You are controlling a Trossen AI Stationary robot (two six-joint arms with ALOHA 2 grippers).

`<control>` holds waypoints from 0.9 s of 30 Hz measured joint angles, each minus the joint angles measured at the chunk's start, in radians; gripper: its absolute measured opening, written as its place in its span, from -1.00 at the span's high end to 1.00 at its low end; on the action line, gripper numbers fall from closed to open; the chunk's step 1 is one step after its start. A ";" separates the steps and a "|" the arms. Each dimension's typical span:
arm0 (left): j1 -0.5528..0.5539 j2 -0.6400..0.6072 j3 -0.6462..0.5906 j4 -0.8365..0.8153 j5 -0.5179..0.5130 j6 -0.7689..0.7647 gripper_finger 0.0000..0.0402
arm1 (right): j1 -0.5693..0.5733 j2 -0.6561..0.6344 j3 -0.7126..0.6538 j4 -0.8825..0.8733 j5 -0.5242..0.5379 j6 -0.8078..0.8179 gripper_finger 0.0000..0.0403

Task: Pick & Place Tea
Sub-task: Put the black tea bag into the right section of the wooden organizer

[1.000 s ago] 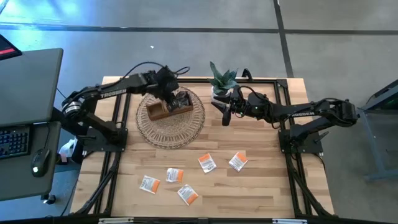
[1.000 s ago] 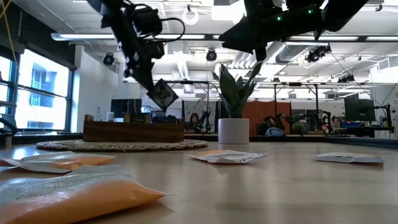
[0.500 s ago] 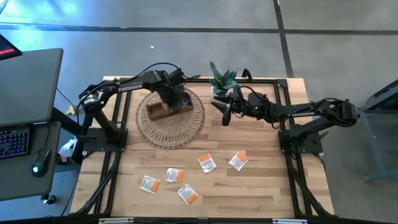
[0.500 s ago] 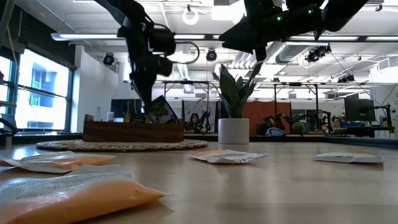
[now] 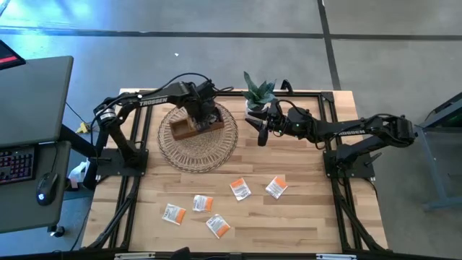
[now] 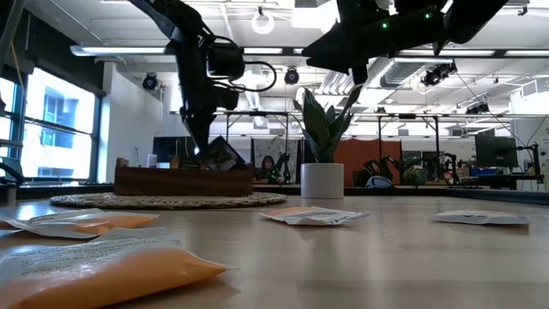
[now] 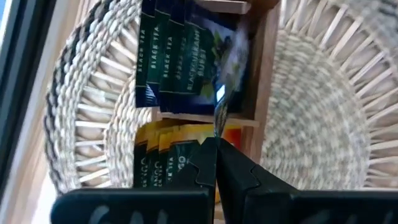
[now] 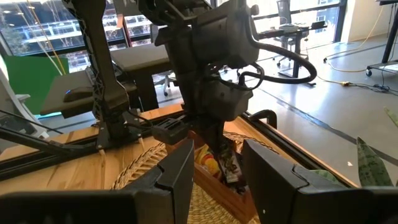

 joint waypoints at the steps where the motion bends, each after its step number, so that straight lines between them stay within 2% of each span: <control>1: 0.000 0.000 0.000 -0.003 -0.005 0.008 1.00 | 0.000 0.000 0.000 0.000 0.000 0.000 0.34; 7: 0.000 0.000 0.000 0.044 -0.011 0.024 0.94 | 0.000 0.000 0.000 0.000 0.000 0.000 0.34; 15: 0.000 0.000 0.000 0.058 -0.021 0.028 0.65 | 0.000 0.000 0.000 0.000 0.000 -0.001 0.34; 22: 0.000 0.000 0.000 0.065 -0.169 0.060 0.47 | 0.000 0.000 0.000 0.000 0.000 -0.001 0.34; 27: 0.000 0.000 0.060 0.042 -0.183 0.020 0.46 | 0.000 0.000 0.000 -0.007 0.000 0.004 0.34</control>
